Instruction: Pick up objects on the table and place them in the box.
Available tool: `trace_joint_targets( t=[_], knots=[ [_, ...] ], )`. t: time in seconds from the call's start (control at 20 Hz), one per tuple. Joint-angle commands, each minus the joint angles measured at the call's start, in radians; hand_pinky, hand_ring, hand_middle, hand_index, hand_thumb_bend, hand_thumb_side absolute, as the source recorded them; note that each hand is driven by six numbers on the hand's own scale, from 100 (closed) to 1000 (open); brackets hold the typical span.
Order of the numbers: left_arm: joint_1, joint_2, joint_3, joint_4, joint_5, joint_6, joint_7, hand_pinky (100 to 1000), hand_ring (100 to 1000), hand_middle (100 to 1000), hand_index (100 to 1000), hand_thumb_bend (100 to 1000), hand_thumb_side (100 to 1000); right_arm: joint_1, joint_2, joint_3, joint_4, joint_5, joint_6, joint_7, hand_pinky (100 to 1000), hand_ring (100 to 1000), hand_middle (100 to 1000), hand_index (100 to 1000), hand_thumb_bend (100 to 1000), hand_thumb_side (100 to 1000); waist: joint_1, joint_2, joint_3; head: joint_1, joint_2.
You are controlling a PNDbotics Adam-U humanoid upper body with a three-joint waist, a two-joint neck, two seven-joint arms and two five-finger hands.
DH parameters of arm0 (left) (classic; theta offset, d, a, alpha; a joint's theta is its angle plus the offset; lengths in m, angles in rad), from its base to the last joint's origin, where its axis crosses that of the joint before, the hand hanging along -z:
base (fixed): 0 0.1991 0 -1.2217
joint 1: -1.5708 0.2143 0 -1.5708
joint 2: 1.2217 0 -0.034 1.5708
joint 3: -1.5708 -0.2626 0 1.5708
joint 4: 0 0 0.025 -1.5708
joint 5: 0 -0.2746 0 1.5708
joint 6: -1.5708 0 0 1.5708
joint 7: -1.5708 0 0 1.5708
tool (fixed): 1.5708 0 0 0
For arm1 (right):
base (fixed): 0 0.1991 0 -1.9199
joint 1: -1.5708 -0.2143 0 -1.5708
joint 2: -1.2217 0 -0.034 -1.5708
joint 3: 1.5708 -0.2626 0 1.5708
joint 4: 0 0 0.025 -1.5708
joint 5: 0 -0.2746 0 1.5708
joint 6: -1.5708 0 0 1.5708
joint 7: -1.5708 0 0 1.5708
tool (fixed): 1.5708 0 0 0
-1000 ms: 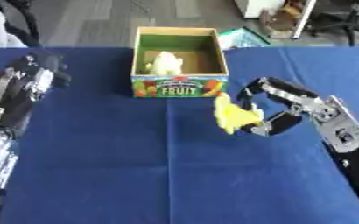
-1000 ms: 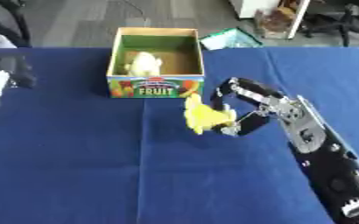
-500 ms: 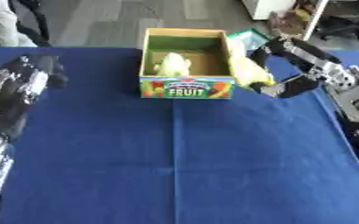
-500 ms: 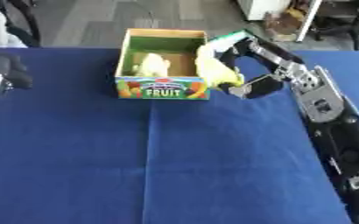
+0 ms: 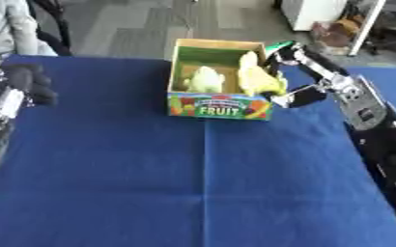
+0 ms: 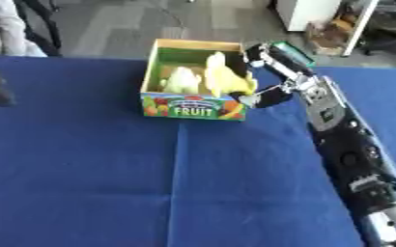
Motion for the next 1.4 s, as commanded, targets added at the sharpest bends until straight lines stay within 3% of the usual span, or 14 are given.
trace_joint_targets(
  t=[0.05,0.35,0.6,0.7,0.85,0.95,1.15,1.4],
  knots=[
    [-0.020,-0.001,-0.006,-0.027,0.009,0.001,-0.015,639,594,576,719,230,510,-0.036,-0.033,-0.017,0.016,0.089,0.037,-0.144,727,718,429,502,286,100,-0.002,-0.014,0.015,-0.035,-0.023],
    [-0.024,-0.008,-0.012,-0.028,0.010,0.006,-0.028,640,594,575,719,231,515,-0.057,-0.032,-0.016,0.039,0.195,0.114,-0.342,729,731,505,590,347,100,-0.015,-0.011,0.051,-0.066,-0.036],
    [-0.028,-0.011,-0.015,-0.029,0.010,0.008,-0.032,639,593,573,718,235,514,-0.055,-0.028,-0.014,0.076,0.316,0.144,-0.392,747,763,598,683,400,100,-0.021,-0.009,0.073,-0.077,-0.040],
    [-0.027,-0.011,-0.014,-0.030,0.009,0.008,-0.030,637,591,571,716,245,512,-0.050,-0.027,-0.016,0.101,0.369,0.161,-0.400,771,800,685,761,415,109,-0.022,-0.008,0.077,-0.079,-0.042],
    [-0.026,-0.011,-0.013,-0.029,0.007,0.010,-0.025,634,589,568,714,256,509,-0.045,-0.029,-0.020,0.126,0.432,0.186,-0.411,803,857,813,858,489,349,-0.024,-0.008,0.076,-0.079,-0.041],
    [-0.025,-0.011,-0.013,-0.029,0.005,0.012,-0.023,634,589,567,714,260,509,-0.043,-0.031,-0.025,0.130,0.453,0.204,-0.430,809,871,841,874,521,401,-0.025,-0.009,0.073,-0.079,-0.041],
    [-0.020,-0.009,-0.012,-0.026,0.001,0.013,-0.020,633,588,566,713,262,509,-0.040,-0.037,-0.030,0.109,0.425,0.214,-0.487,798,852,804,857,508,347,-0.025,-0.013,0.062,-0.076,-0.039],
    [0.003,-0.005,-0.001,-0.018,-0.008,0.014,-0.011,633,587,563,712,263,519,-0.031,-0.056,-0.002,0.034,0.246,0.162,-0.460,792,834,764,835,472,238,-0.028,-0.022,0.015,-0.060,-0.027]
  ],
)
